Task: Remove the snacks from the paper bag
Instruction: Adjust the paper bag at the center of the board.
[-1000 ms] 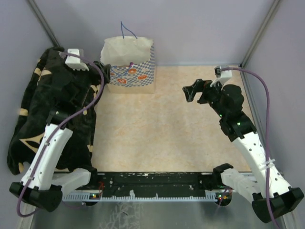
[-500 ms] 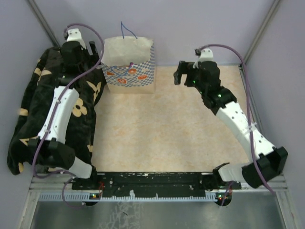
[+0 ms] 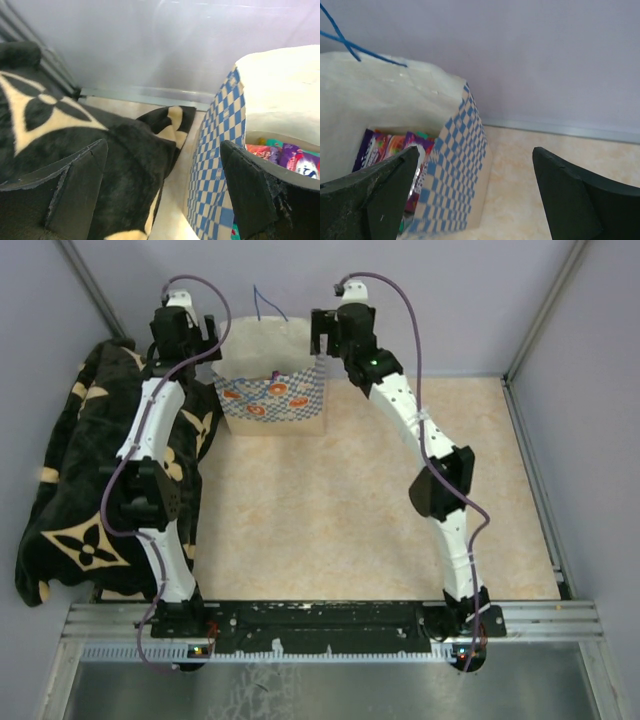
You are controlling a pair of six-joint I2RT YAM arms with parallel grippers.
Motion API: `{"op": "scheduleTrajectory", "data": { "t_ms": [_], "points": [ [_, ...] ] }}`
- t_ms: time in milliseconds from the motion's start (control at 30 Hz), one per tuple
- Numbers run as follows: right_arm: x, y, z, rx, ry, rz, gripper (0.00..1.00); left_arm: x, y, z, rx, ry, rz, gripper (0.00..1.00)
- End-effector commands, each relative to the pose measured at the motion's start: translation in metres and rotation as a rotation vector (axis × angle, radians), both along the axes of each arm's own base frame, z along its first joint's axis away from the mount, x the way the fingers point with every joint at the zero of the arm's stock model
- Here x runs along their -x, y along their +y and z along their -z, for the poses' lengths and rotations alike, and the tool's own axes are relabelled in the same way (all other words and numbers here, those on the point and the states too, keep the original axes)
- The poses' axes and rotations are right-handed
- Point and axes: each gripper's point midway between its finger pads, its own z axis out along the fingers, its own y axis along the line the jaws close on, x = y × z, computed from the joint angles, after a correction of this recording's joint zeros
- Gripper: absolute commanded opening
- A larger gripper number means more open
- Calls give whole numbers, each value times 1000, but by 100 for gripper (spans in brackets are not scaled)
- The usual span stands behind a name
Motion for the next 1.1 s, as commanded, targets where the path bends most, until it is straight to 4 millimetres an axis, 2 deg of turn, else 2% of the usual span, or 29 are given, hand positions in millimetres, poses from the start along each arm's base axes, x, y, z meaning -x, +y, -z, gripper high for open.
{"op": "scheduleTrajectory", "data": {
  "t_ms": [0,133,233,367,467,600,667,733,800,867,967,1067],
  "points": [
    [-18,17,-34,15,-104,-36,97,-16,-17,-35,36,-117,100,99],
    [-30,25,-15,30,-123,-52,94,-24,-21,-34,28,-126,126,100],
    [-33,30,3,47,-94,-72,88,-30,-25,-20,17,-93,154,100],
    [-34,35,15,53,-71,-95,82,-35,-26,-3,4,-49,158,99],
    [-33,38,20,57,-57,-114,80,-36,-25,10,-20,-14,164,96],
    [-28,45,27,43,-28,-153,72,-32,-28,24,-72,40,184,88],
    [-26,47,32,45,-9,-167,63,-30,-31,29,-98,63,193,80],
    [-24,46,38,55,12,-174,52,-28,-31,34,-109,82,199,67],
    [-20,44,42,73,32,-176,38,-26,-33,38,-106,98,201,53],
    [-17,40,40,87,40,-170,18,-23,-34,38,-96,103,198,40],
    [-10,35,37,94,43,-168,0,-18,-37,33,-76,93,198,25],
    [-3,30,26,90,32,-167,0,-10,-43,24,-62,67,202,7]
  ]
}}
